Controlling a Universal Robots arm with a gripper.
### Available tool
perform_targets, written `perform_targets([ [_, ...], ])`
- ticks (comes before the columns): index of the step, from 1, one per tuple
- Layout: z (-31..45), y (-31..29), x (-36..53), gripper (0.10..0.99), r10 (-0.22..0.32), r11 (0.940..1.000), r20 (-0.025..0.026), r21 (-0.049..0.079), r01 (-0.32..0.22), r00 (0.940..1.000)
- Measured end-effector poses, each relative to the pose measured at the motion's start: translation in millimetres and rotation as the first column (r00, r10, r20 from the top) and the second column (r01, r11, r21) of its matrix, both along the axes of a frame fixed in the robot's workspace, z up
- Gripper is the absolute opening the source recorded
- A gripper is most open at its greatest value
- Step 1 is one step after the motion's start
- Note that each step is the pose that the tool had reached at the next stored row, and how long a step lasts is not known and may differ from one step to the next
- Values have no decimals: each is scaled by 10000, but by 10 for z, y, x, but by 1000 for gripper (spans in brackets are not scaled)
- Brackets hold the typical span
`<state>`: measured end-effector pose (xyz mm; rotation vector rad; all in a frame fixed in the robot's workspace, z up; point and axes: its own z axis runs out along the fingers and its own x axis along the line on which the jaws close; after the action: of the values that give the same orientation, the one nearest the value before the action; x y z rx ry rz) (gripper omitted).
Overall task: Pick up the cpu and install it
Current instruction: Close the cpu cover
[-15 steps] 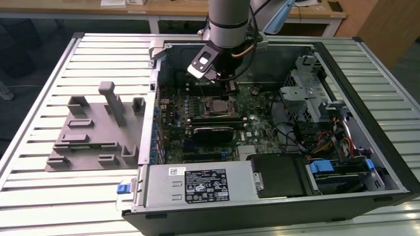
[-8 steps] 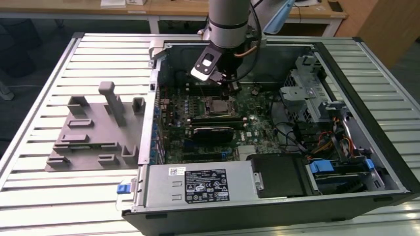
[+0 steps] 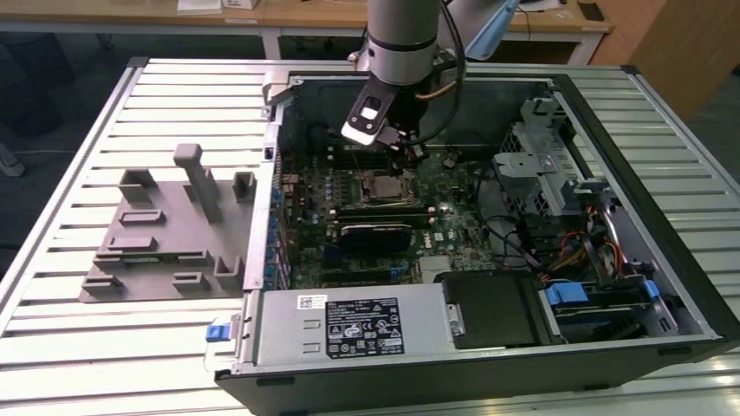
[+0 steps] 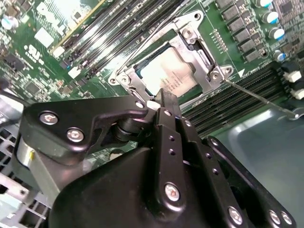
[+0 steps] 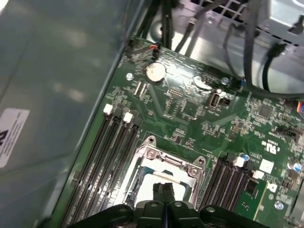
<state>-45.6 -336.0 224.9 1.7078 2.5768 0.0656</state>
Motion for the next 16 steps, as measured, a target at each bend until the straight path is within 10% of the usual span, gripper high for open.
perform_targets([
  [16,-7,0,-7,106,2047,9788,-2,-21,-2047,9788],
])
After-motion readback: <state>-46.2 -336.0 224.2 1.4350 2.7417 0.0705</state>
